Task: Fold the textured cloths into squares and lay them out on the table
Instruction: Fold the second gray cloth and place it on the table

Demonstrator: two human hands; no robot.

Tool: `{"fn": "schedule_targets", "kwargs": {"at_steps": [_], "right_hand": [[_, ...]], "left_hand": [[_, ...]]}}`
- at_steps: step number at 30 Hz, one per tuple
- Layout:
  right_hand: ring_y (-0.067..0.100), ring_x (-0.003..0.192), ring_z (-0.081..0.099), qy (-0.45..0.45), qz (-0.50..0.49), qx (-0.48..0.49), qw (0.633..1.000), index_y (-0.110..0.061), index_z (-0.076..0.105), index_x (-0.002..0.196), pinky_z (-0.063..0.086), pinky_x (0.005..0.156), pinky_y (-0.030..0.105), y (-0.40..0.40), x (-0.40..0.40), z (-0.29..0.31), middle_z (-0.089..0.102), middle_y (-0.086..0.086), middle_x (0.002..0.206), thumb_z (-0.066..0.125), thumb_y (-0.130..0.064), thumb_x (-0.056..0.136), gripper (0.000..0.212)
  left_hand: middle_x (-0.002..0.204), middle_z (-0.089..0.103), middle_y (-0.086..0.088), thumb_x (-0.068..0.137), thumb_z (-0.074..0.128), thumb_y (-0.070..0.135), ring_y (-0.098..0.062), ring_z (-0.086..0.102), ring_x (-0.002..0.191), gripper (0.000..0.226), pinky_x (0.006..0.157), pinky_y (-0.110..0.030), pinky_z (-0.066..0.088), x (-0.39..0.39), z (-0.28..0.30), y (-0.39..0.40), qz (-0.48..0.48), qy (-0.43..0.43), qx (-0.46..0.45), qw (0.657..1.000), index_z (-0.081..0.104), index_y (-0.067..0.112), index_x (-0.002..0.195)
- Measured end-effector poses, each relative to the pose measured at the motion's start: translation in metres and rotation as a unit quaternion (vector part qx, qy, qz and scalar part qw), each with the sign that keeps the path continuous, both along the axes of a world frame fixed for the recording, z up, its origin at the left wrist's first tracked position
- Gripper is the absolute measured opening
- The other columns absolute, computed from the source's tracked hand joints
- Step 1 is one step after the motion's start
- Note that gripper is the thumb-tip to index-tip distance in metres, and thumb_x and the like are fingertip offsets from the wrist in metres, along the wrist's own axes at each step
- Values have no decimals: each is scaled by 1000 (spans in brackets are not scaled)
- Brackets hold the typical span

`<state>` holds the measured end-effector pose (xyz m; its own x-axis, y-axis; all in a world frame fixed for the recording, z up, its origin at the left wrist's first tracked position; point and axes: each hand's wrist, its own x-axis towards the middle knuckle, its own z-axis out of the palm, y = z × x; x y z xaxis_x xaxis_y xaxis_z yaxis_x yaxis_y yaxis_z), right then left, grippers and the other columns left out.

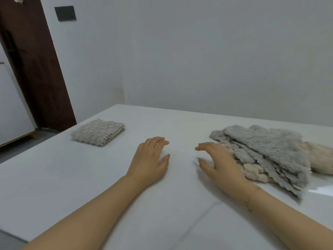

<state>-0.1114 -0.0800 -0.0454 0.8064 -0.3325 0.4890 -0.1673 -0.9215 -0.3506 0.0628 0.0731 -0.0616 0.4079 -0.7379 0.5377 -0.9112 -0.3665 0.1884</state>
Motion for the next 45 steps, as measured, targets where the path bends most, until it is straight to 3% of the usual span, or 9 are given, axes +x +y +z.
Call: {"fn": "schedule_targets", "kwargs": {"at_steps": [4, 9, 13, 15, 22, 28, 33, 37, 45], "right_hand": [[12, 117, 45, -18, -46, -25, 998, -20, 61, 115, 24, 90, 11, -31, -16, 14, 55, -5, 125, 57, -18, 90, 25], [25, 110, 50, 19, -116, -96, 988, -16, 68, 103, 35, 87, 30, -73, -19, 43, 61, 2, 118, 61, -15, 84, 20], [28, 112, 50, 125, -233, -126, 956, -14, 63, 114, 40, 89, 37, -106, -14, 60, 57, 6, 122, 58, -34, 88, 34], [28, 103, 57, 177, -264, -125, 940, -10, 68, 104, 45, 83, 36, -116, -10, 58, 64, 8, 112, 59, -36, 86, 32], [26, 81, 63, 92, -282, -146, 944, -10, 67, 89, 47, 66, 31, -122, -10, 41, 69, 6, 88, 53, -19, 93, 17], [22, 74, 58, -71, -219, -41, 972, -14, 66, 92, 48, 61, 32, -112, -13, 62, 67, 2, 82, 52, -27, 95, 20], [17, 73, 61, -168, -114, 95, 975, -17, 69, 87, 49, 67, 33, -87, -17, 92, 69, -4, 80, 61, -27, 90, 14], [12, 73, 66, -172, -22, 227, 958, -17, 73, 86, 54, 72, 26, -65, -19, 103, 72, 0, 79, 70, -24, 85, 8], [7, 60, 64, -132, 105, 470, 866, -8, 67, 88, 52, 57, 17, -36, -17, 102, 69, 0, 71, 63, -11, 87, 6]], "left_hand": [[132, 49, 5, 91, 43, 37, -15, 45, 121, 42, 98, -25, 27, -21, 1, -43, -18, 36, -8, 999, 52, 19, 127], [124, 51, 8, 90, 45, 34, -13, 48, 112, 35, 93, -21, 30, -47, -2, -75, -72, 62, -24, 995, 54, 20, 121], [122, 53, 6, 87, 38, 36, -14, 50, 111, 41, 97, -30, 38, -45, 1, -75, -53, 116, -49, 991, 55, 17, 120], [123, 53, 7, 91, 42, 32, -14, 49, 113, 36, 98, -30, 37, -44, 1, -75, -56, 133, -49, 988, 55, 18, 122], [121, 53, 15, 94, 50, 17, -3, 48, 112, 29, 95, -20, 35, -40, 3, -72, -75, 230, -67, 968, 54, 23, 122], [114, 60, 18, 95, 53, 14, 3, 56, 100, 20, 73, -5, 41, -34, 6, -62, -83, 408, -159, 895, 62, 25, 109], [114, 67, 10, 92, 57, 9, -12, 61, 108, 22, 96, -33, 48, -36, 18, -55, -112, 494, -254, 824, 65, 23, 108], [117, 68, 8, 92, 58, 18, -10, 63, 110, 26, 98, -34, 48, -43, 34, -50, -157, 550, -305, 761, 63, 22, 117], [133, 54, 15, 74, 62, 44, 5, 50, 120, 62, 103, -26, 39, -50, 42, -47, -172, 552, -271, 770, 49, 33, 134]]}}
